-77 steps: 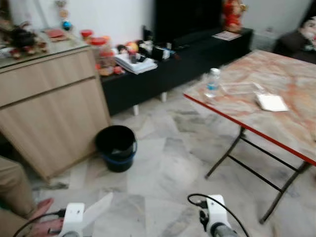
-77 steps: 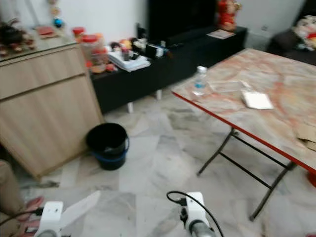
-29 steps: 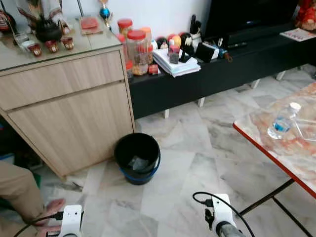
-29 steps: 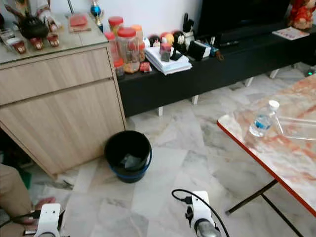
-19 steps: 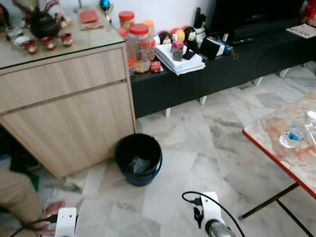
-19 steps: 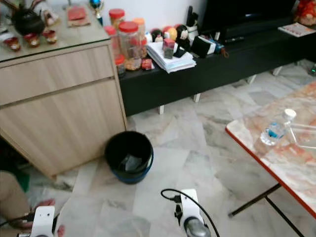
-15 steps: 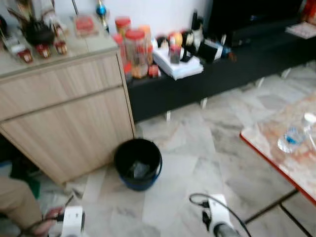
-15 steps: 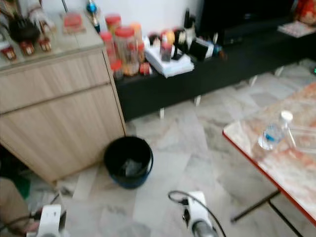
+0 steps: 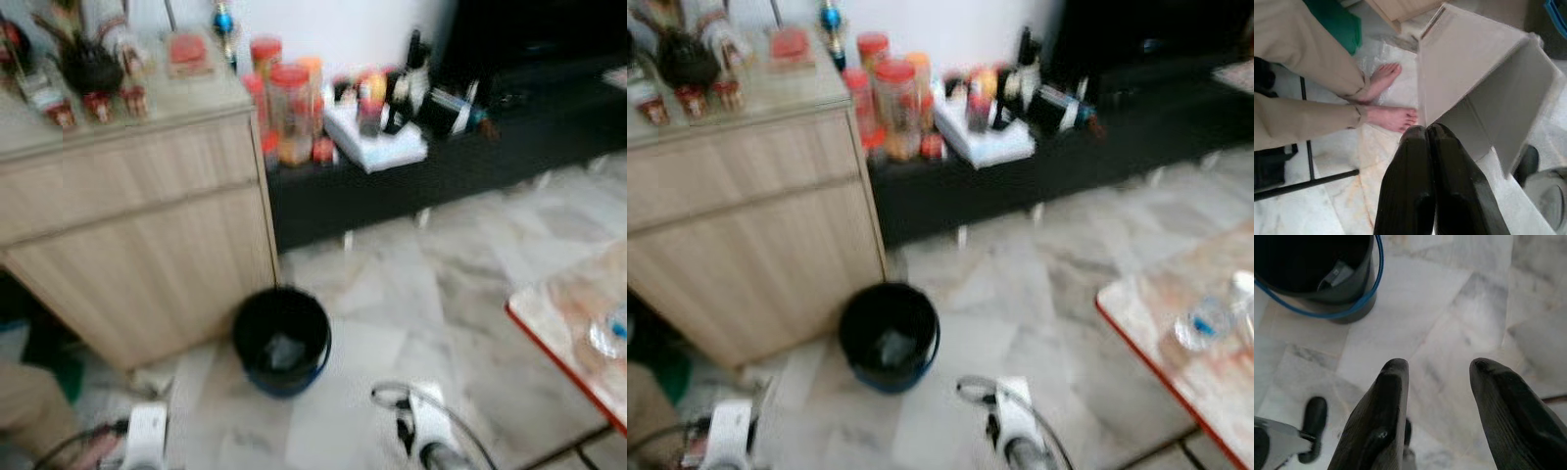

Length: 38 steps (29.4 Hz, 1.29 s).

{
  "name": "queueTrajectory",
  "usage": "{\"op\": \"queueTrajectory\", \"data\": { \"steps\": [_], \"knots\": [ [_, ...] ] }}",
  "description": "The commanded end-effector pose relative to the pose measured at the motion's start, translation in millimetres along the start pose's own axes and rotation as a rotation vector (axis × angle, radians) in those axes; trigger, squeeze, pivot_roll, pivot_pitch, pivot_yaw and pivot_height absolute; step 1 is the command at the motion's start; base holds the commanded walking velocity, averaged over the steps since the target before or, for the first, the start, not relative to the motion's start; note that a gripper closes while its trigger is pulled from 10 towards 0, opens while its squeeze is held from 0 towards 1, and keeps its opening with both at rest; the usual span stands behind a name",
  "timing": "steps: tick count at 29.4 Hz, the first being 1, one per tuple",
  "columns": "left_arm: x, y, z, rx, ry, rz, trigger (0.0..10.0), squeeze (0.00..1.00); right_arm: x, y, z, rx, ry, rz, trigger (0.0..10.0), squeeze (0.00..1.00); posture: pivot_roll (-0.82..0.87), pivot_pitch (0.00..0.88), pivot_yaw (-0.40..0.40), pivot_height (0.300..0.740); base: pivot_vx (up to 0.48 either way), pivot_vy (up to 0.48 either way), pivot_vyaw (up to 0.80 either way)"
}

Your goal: Picking trash to rubbish bin

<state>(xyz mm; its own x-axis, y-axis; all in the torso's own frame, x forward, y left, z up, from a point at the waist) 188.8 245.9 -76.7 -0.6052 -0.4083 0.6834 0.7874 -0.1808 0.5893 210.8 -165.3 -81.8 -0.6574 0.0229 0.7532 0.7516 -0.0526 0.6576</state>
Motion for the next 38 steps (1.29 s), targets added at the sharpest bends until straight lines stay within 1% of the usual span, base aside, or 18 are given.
{"op": "queueTrajectory", "data": {
  "steps": [1,6,8,10,12,20,26,36,38],
  "knots": [
    [-0.9,-2.6,6.3,-0.014,0.007,0.005,10.0,0.0,-0.3,-0.5,9.2,-0.007,0.024,0.004,10.0,0.0,0.15,0.075,-0.001,0.74,0.266,0.0,0.0],
    [-1.1,-0.8,5.4,-0.019,0.003,0.0,10.0,0.0,-0.9,2.3,11.3,0.015,0.035,-0.005,10.0,0.0,0.15,0.056,0.0,0.74,0.264,0.0,0.0],
    [-1.2,0.0,4.7,-0.019,0.002,-0.002,10.0,0.0,-1.0,2.5,12.7,0.026,0.04,-0.004,10.0,0.0,0.16,0.054,0.0,0.74,0.262,0.0,0.8],
    [-1.3,0.8,4.4,-0.022,0.0,-0.006,10.0,0.0,-0.9,2.2,13.0,0.009,0.041,-0.003,10.0,0.0,0.16,0.054,0.0,0.74,0.259,0.0,0.8],
    [-1.3,1.2,4.3,-0.023,-0.001,-0.007,10.0,0.0,-0.9,1.9,12.8,0.013,0.038,-0.001,10.0,0.0,0.16,0.054,0.0,0.74,0.259,0.0,0.64],
    [-1.7,2.3,4.8,-0.023,-0.002,-0.01,10.0,0.0,-0.9,2.1,12.4,-0.007,0.035,-0.003,10.0,0.0,0.16,0.052,0.0,0.74,0.269,0.0,0.0],
    [-1.8,2.4,4.9,-0.019,-0.001,-0.009,10.0,0.0,-0.7,1.2,12.6,0.016,0.041,-0.001,10.0,0.0,0.16,0.074,-0.001,0.74,0.271,0.0,0.0],
    [-1.5,0.1,6.3,-0.015,0.006,-0.004,10.0,0.0,-0.3,-0.7,13.2,0.002,0.044,0.004,10.0,0.0,0.16,0.085,0.0,0.74,0.271,0.0,0.0],
    [-1.4,-0.3,6.7,-0.012,0.008,-0.003,10.0,0.0,-0.4,-0.3,13.3,-0.021,0.042,0.001,10.0,0.0,0.16,0.09,0.001,0.74,0.274,0.0,0.0]
  ]
}}
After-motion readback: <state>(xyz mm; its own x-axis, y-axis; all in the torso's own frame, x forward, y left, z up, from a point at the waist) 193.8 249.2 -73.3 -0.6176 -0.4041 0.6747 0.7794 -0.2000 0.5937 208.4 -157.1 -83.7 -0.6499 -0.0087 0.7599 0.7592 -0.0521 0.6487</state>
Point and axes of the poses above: a point about 5 cm out from each wrist's last joint towards the gripper, its own x axis pointing back from the gripper into the wrist, its own y axis along the axis of the wrist's last joint, z = x × y, the point moved 1 cm from there along -x, pointing out of the wrist towards the gripper, and after that the axes turned 8 degrees about -x, right-handed, at the moved point
